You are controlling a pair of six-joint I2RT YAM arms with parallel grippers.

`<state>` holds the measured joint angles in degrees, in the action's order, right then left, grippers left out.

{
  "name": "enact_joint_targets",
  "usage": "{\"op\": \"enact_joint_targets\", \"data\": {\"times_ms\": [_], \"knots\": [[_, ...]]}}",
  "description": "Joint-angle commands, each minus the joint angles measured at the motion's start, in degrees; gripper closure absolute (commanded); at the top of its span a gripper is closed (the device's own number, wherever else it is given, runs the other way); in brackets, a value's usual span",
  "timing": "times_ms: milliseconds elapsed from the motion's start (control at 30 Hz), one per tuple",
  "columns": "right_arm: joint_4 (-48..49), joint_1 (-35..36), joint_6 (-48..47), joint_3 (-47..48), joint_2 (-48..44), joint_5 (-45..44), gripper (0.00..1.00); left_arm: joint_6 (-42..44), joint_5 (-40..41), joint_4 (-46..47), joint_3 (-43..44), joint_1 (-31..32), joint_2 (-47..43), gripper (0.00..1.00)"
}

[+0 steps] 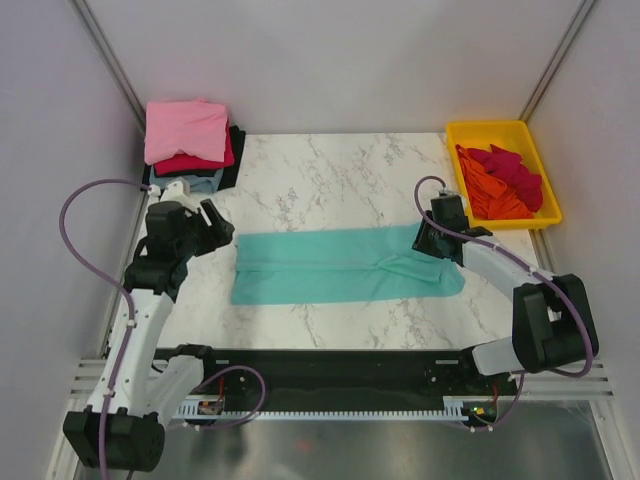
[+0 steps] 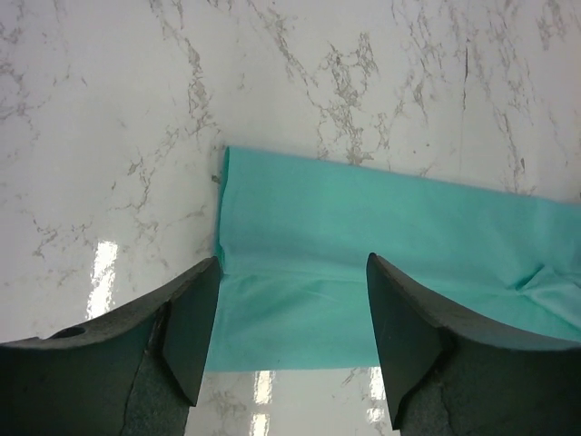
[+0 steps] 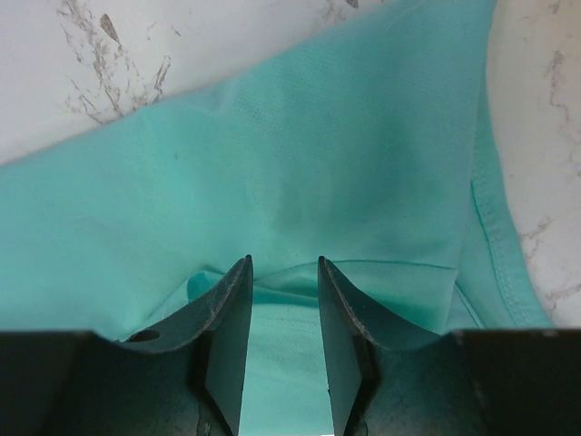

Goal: Fold and stack the t-shirts
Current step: Fold the tshirt

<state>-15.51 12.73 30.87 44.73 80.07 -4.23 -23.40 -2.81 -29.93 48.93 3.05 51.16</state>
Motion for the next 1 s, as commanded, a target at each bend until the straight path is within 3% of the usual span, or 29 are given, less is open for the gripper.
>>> {"op": "enact_joint_targets", "data": {"times_ms": [0,333,533,800,900,967], "knots": [[1.18,1.85,-2.31,3.34,3.06,-1.48,0.58,6.96,-0.8,-5.21,0.65,0.03,-4.04,0.27],[-0.83,8.53,0.41,1.33,3.87,-4.82,0.61,6.44,0.26,-4.87,-1.03,0.03,-7.65,0.26],[-6.2,12.05,4.28,-2.18,-2.98,-3.07,0.61,6.43,0.26,-4.87,-1.11,0.03,-8.44,0.26],[-13.22,19.69,12.1,-10.62,-18.97,0.36,0.6,6.44,-0.35,-4.61,-1.2,0.03,-8.62,0.26],[-14.81,20.32,12.81,-9.59,-23.73,-1.12,0.59,6.35,-1.14,-4.43,-1.2,0.03,-8.53,0.26],[-16.39,20.32,11.33,-6.6,-24.88,-7.96,0.58,6.35,-2.28,-4.08,-1.29,0.03,-8.27,0.26]]}}
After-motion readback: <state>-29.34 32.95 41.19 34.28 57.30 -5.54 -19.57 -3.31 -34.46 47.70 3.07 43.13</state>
